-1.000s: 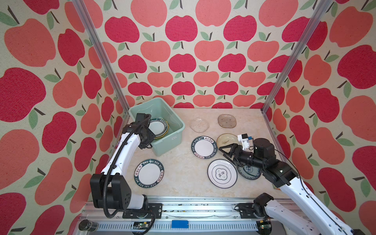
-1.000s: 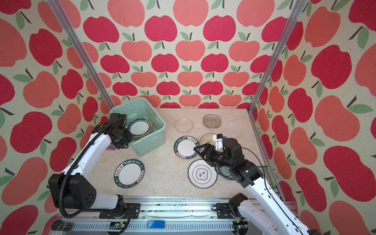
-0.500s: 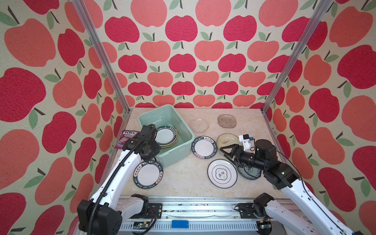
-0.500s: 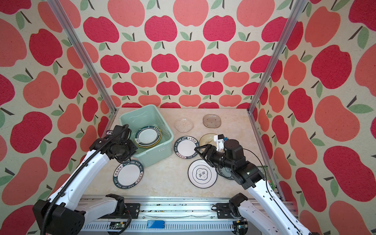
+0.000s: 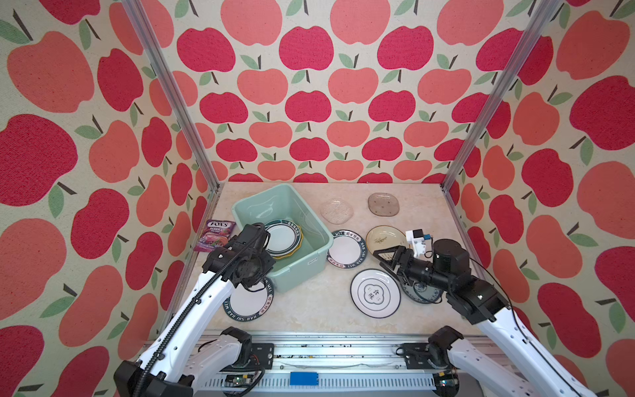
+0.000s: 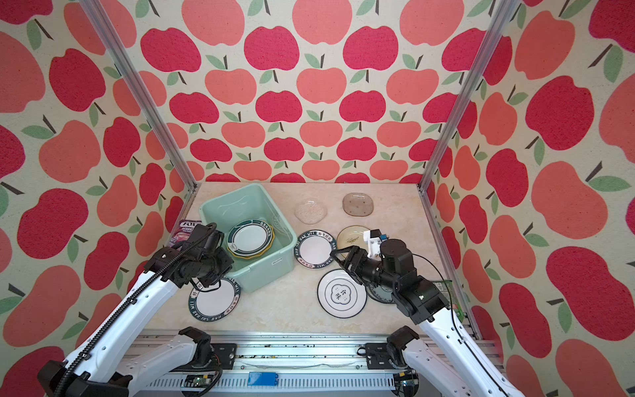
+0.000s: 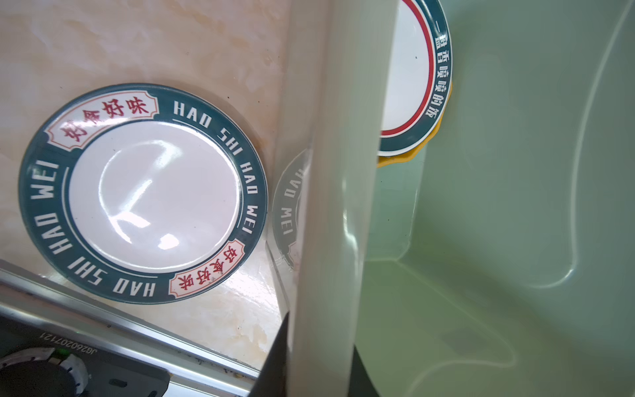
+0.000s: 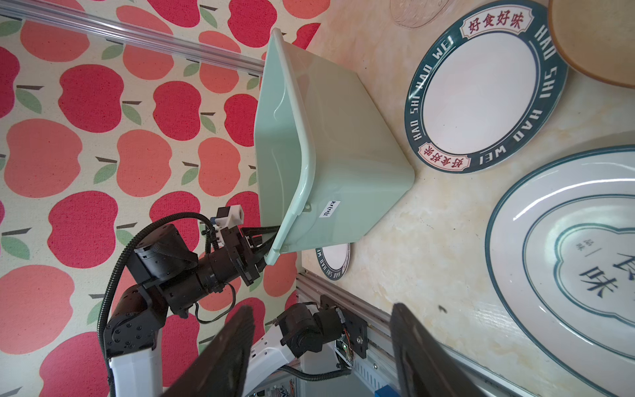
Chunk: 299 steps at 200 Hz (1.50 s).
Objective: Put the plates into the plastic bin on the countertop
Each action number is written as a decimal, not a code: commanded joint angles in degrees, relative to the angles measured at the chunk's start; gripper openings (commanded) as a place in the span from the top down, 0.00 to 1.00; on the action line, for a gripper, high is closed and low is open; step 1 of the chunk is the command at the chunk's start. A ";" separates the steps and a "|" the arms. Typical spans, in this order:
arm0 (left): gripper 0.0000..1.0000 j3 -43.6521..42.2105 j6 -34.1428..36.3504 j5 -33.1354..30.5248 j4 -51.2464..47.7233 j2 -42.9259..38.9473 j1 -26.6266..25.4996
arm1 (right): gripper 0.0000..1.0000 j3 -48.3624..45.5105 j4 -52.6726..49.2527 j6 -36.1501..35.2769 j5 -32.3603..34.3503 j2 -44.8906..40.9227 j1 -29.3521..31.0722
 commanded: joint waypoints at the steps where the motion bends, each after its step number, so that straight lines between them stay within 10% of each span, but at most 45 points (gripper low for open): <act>1: 0.96 -0.95 -2.99 0.98 0.63 -1.10 -2.89 | 0.34 -0.96 0.53 0.57 0.62 -0.44 0.29; 76: 0.94 -0.75 -6.39 -0.40 -1.73 -1.20 -10.11 | 0.34 -3.18 3.85 0.86 0.17 0.85 0.29; 115: 0.55 -0.36 -8.69 -4.25 -6.90 -4.71 -10.44 | 0.34 -3.20 5.24 0.66 -0.60 2.11 0.24; 151: 0.41 2.97 -2.92 -6.21 -6.40 -7.70 -7.43 | 0.33 -1.09 3.35 -4.07 -2.03 4.08 -0.14; 229: 0.25 13.47 19.33 -1.79 -17.10 -3.43 23.33 | 0.32 11.94 -2.91 -23.24 -9.18 15.95 -1.26; 258: 0.24 7.67 19.94 2.07 -16.35 -1.14 37.57 | 0.31 15.71 -4.68 -27.48 -10.07 19.04 -1.43; 299: 0.22 -2.37 11.58 3.34 -12.90 1.06 45.05 | 0.31 16.06 -4.27 -28.26 -11.81 19.09 -2.22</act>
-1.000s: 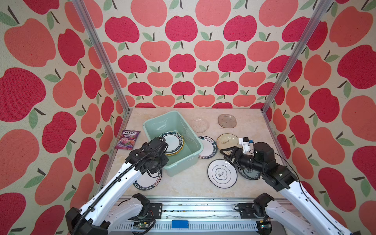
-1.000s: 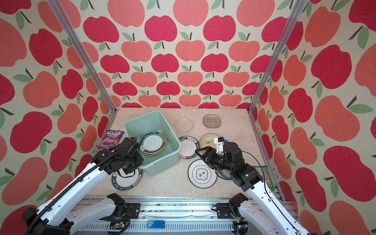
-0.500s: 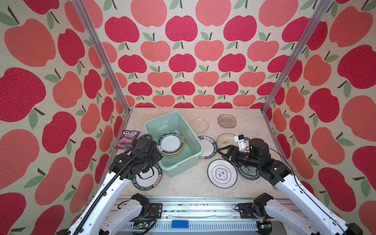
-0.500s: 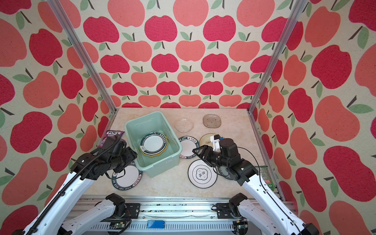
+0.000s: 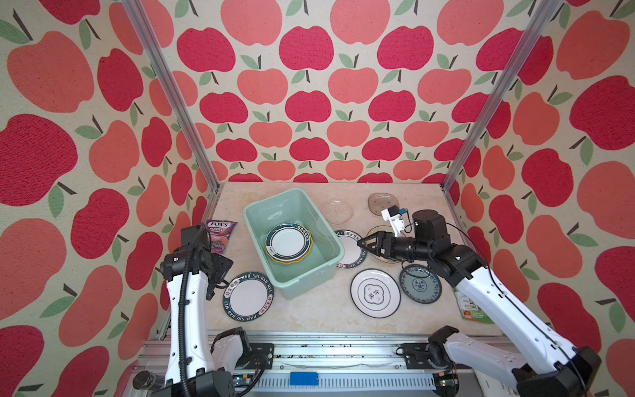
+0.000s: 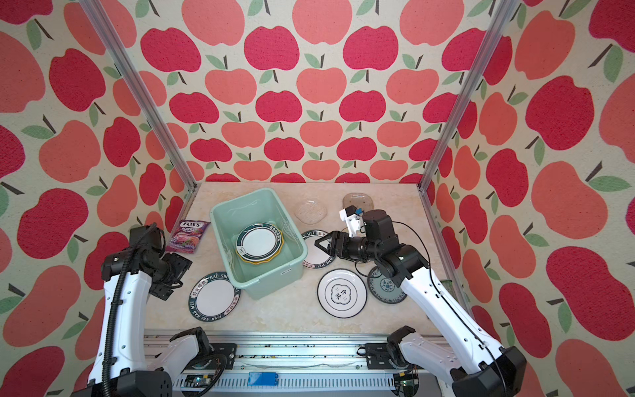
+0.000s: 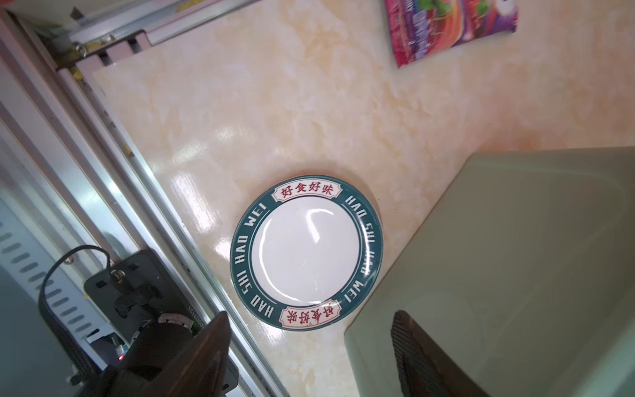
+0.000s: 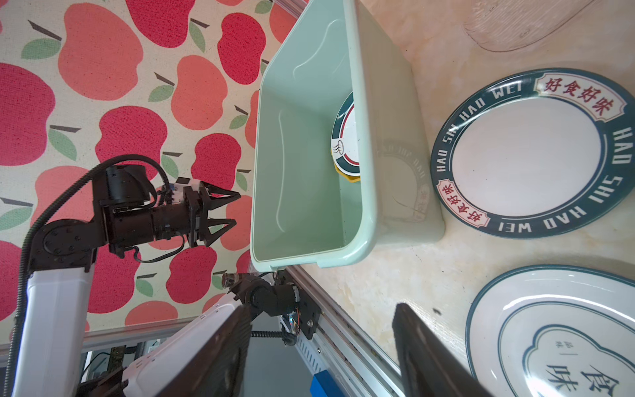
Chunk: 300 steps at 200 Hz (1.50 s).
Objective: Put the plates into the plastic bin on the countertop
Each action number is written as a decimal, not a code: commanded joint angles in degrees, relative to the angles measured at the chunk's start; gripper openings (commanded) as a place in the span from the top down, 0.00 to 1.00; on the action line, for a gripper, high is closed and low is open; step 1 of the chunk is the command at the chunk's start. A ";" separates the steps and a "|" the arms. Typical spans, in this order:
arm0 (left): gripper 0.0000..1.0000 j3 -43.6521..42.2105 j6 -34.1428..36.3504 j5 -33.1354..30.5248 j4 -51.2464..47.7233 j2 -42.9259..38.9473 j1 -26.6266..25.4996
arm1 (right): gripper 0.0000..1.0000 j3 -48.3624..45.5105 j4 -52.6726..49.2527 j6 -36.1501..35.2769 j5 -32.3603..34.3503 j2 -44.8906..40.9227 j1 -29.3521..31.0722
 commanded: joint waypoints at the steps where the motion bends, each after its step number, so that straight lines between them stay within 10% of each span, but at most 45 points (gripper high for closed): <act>1: 0.22 -4.13 -4.14 0.95 -0.25 0.62 2.41 | 0.31 1.34 -1.50 -2.95 -2.30 -0.39 -0.67; 137: 0.15 -6.86 25.90 21.16 17.89 29.43 22.20 | 0.31 4.42 -3.06 -2.35 -7.94 2.26 -2.47; 300: 0.06 -11.20 19.00 19.42 20.37 36.05 8.79 | 0.31 -2.79 9.49 1.18 -10.35 0.61 -8.06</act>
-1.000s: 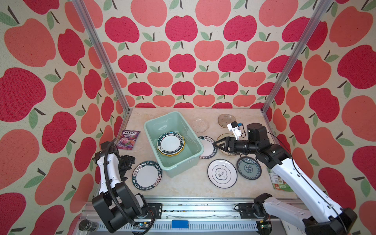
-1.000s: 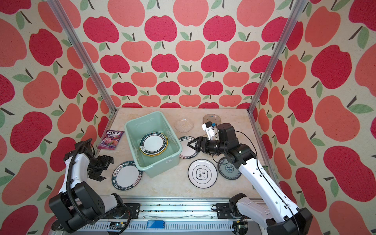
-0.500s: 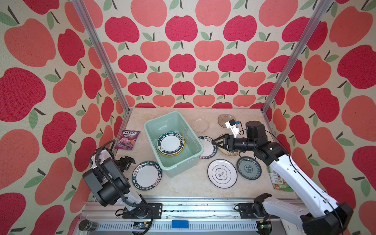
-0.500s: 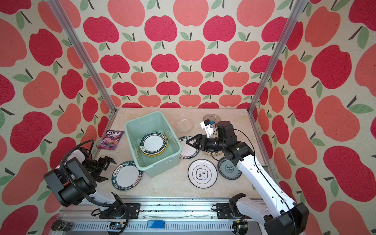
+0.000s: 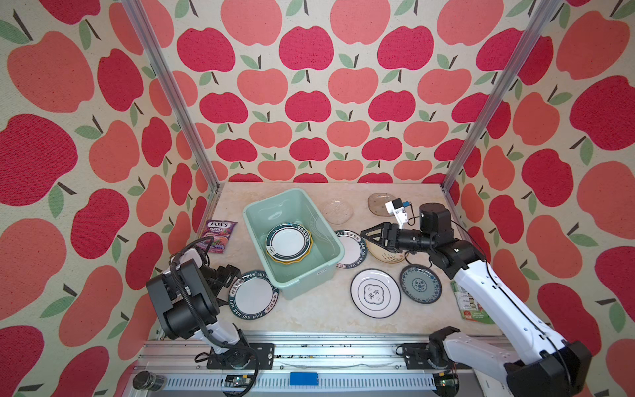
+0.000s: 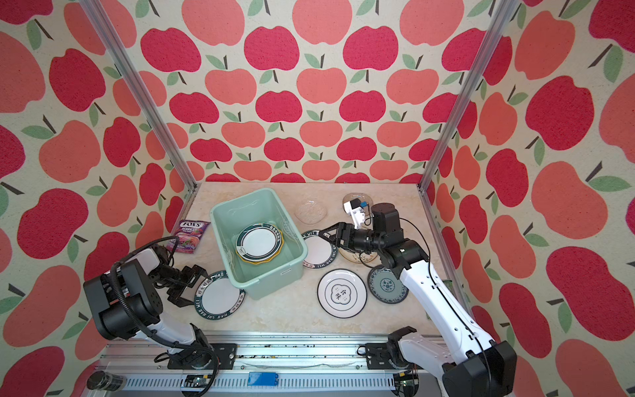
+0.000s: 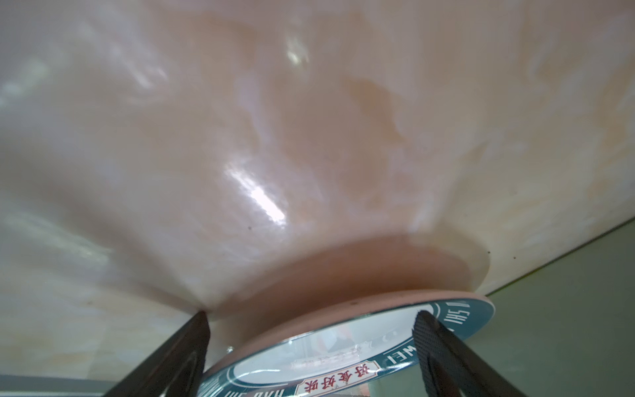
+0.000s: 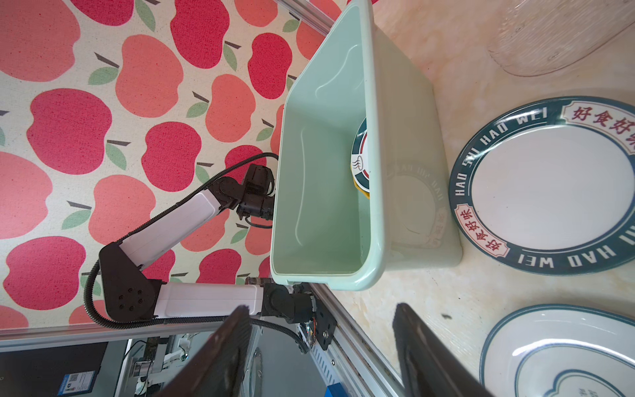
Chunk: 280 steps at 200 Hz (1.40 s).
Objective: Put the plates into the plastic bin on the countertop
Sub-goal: 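Grasp the green-rimmed plate's near rim with the left gripper and tilt it up, then hold the tilted plate with the left gripper while the right gripper reaches across toward it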
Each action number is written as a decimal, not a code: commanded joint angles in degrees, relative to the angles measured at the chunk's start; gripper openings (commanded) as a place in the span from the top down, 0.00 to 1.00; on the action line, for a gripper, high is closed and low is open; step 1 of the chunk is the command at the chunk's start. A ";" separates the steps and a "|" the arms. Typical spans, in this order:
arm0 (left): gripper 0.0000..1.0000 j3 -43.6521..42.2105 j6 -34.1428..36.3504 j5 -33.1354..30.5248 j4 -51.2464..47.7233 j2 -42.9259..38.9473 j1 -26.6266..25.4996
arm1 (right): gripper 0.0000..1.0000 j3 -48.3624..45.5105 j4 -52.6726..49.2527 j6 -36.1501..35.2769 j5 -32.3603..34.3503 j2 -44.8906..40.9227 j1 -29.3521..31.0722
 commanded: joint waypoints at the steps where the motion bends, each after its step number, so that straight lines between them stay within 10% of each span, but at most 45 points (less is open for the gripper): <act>1: 0.06 -0.90 -1.77 0.10 0.45 2.29 -2.43 | 0.31 -1.68 2.17 0.44 -0.50 -2.19 -0.79; 165: 0.54 -2.91 -7.42 1.43 0.24 -11.03 -4.03 | 0.31 -6.53 6.13 2.09 -1.32 -2.76 -2.67; 280: 0.67 -2.57 -7.66 5.72 3.31 -14.40 -3.63 | 0.31 -6.11 4.92 3.14 -1.07 -2.93 -1.86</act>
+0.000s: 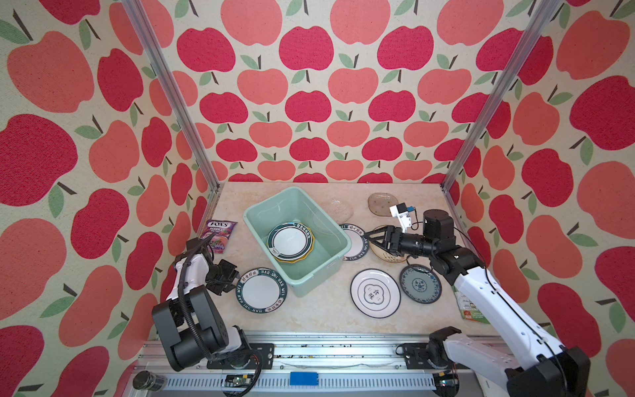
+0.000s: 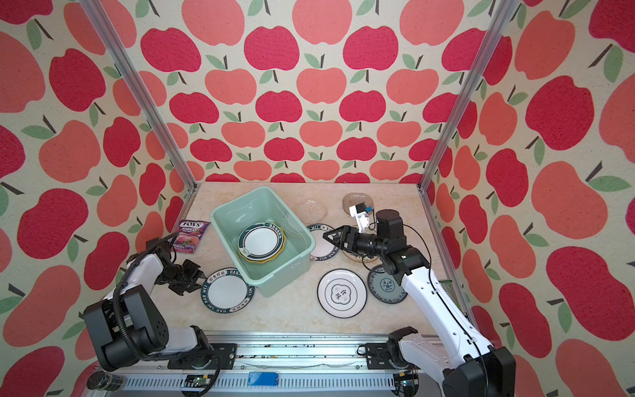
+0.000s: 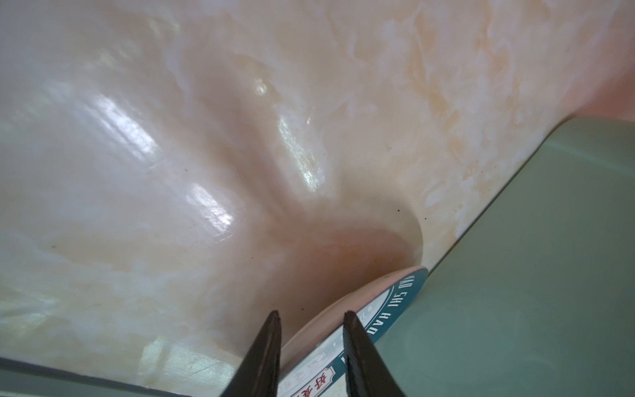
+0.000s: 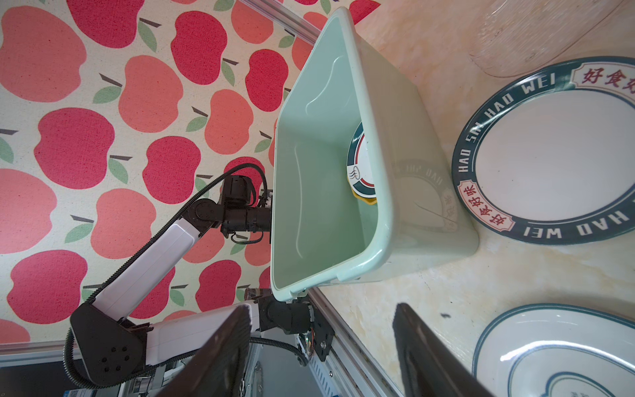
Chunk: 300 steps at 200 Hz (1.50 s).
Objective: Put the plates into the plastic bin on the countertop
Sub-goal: 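Hold the tilted plate with the left gripper while the right gripper reaches across toward it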
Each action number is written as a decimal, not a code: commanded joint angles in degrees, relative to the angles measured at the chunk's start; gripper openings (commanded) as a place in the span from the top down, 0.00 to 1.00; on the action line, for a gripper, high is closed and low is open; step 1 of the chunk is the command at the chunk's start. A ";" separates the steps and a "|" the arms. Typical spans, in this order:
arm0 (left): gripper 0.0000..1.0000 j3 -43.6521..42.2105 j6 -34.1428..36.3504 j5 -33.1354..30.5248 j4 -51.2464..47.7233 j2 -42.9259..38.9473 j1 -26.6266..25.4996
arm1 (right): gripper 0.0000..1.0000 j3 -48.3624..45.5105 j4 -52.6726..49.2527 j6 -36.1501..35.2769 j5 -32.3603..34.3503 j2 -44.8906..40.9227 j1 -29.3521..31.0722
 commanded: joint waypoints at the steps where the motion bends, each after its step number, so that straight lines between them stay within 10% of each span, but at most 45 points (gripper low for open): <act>1: 0.68 0.12 -0.52 3.49 -0.03 -1.05 0.00 | 0.31 0.07 -0.77 0.80 -0.21 -0.68 0.60; 33: 0.68 0.13 0.58 3.45 -0.39 -1.46 0.14 | 0.31 -1.51 -0.65 10.11 5.07 -7.35 3.98; 121: 0.67 -0.31 2.07 3.97 0.25 -1.26 0.79 | 0.33 -13.65 -5.08 36.23 49.35 -26.60 33.32; 229: 0.67 -2.89 0.73 5.40 5.44 -0.79 0.68 | 0.32 -19.25 16.91 65.74 82.69 -2.36 74.54; 300: 0.35 0.44 3.02 2.81 3.95 1.34 0.70 | 0.30 -8.66 27.09 67.87 81.60 21.67 77.40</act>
